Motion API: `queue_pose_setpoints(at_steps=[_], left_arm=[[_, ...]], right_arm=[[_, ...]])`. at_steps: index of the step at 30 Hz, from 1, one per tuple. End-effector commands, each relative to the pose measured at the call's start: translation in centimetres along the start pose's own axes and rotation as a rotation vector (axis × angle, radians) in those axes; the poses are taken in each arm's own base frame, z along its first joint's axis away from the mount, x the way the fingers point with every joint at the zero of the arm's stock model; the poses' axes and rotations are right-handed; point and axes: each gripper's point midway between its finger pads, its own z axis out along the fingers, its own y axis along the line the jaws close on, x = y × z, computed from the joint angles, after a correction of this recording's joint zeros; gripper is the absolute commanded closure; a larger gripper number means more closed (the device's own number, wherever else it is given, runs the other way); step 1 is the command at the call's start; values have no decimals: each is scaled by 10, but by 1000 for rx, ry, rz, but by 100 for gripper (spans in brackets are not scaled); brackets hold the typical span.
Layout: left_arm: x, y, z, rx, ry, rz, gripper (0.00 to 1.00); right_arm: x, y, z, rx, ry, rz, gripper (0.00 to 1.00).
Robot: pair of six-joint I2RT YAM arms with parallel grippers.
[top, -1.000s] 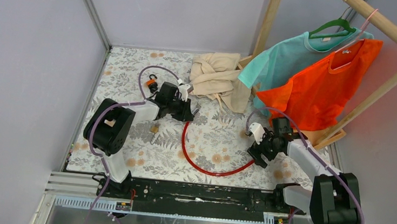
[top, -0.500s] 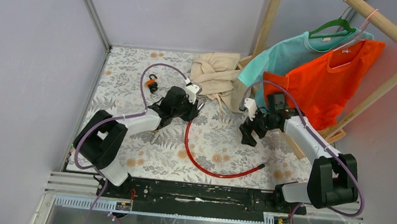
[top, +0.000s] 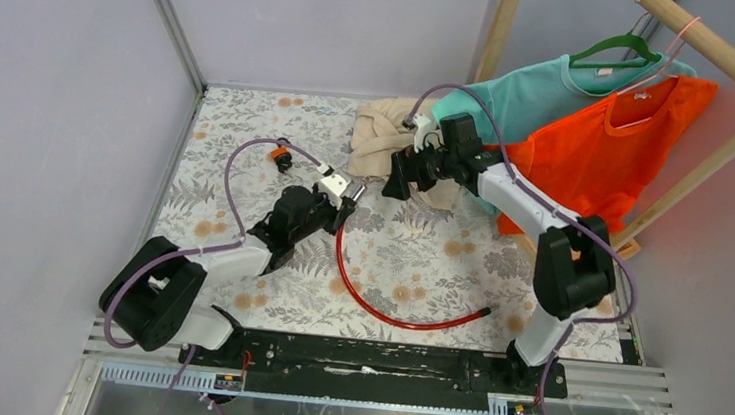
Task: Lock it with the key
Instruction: Pick up the lock from the center of the board.
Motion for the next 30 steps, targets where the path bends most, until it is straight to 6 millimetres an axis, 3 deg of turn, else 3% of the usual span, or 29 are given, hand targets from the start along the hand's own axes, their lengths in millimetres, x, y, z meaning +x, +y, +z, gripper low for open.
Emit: queue_pose_setpoints(at_steps=[1,5,9,15,21,26,30], left_arm=[[-69,1,-9,3,-270,141,100],[-67,-19,-10,120,-238,142,100],[-63,-36,-12,276,-171,45,100],[-67,-49,-21,514,-102,-141,100],[-73,-72,-35,736,-32,-213,100],[-75,-76,-37,784,-4,-227,100],[-75,-76,-37,792,13,-232,100]], right_arm=[[-42,11,14,-42,-90,191,7],[-48,22,19,-121,-107,158,6],[-34,27,17,-173,-84,3,5],[-13,38,-3,-217,-53,-236,4],[-16,38,-21,-207,-9,-428,4],[-25,40,-30,-230,14,-550,4],[-24,53,-35,-322,54,-568,5]])
